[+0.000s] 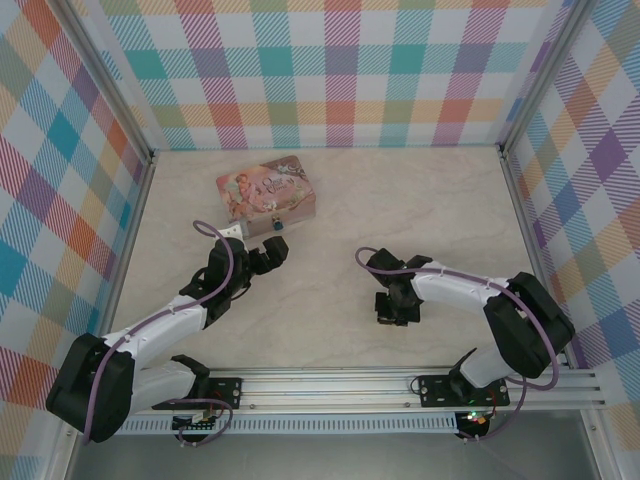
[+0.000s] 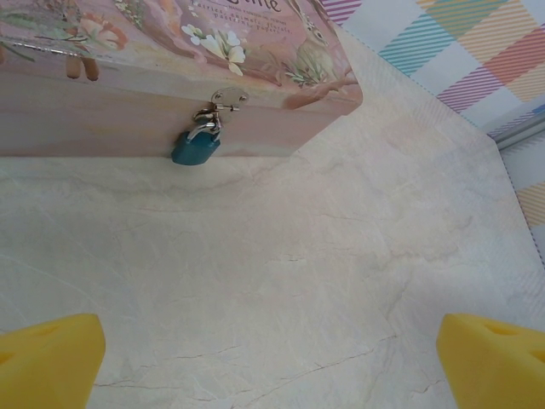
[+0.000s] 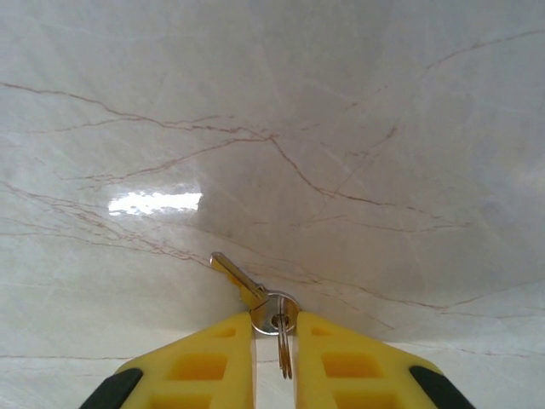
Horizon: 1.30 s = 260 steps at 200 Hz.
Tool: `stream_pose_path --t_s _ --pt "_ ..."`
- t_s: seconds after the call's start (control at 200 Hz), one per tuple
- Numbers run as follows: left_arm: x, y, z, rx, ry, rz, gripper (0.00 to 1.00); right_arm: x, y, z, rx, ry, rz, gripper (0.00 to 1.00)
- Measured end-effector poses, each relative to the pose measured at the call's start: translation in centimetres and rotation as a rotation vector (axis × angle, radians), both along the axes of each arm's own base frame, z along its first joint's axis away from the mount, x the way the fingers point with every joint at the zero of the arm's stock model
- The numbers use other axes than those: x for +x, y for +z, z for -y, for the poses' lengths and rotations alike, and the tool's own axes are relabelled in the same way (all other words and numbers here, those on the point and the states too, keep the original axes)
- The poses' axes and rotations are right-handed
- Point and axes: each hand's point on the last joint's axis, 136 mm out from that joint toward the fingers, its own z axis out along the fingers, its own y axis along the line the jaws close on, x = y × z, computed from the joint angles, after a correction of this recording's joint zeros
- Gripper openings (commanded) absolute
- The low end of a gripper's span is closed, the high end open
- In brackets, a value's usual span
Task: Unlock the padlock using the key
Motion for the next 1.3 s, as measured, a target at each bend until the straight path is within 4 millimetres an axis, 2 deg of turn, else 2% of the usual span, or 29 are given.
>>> stream_pose_path --t_s 0.435,0.695,0.83,1.005,1.155,1.3 --pt "0.0 0.0 0.0 0.0 0.0 0.0 1.0 0.3 0.2 -0.5 0.022 0.006 0.009 0.04" --pt "0.0 0.1 0.1 -0.001 -0.003 -0.001 1.0 1.2 1.0 -1.1 0.06 0.02 0.063 0.02" --pt "0.1 1.0 0.7 -0.02 -0.029 0.01 0.97 2.9 3.1 -2.5 0.148 0.023 0.177 0.02" --pt "0.2 3.9 3.0 -0.076 -0.145 0.057 0.88 6.0 7.1 -5.2 0.315 0.026 0.376 0.02" --pt "-0.4 6.2 5.9 -0.119 -0.282 0.088 0.76 8.8 11.4 -7.8 0.48 0.058 0.579 0.02" --pt "-1.2 8.3 9.7 -0.145 -0.428 0.113 0.7 10.4 14.3 -9.7 0.591 0.114 0.728 0.02"
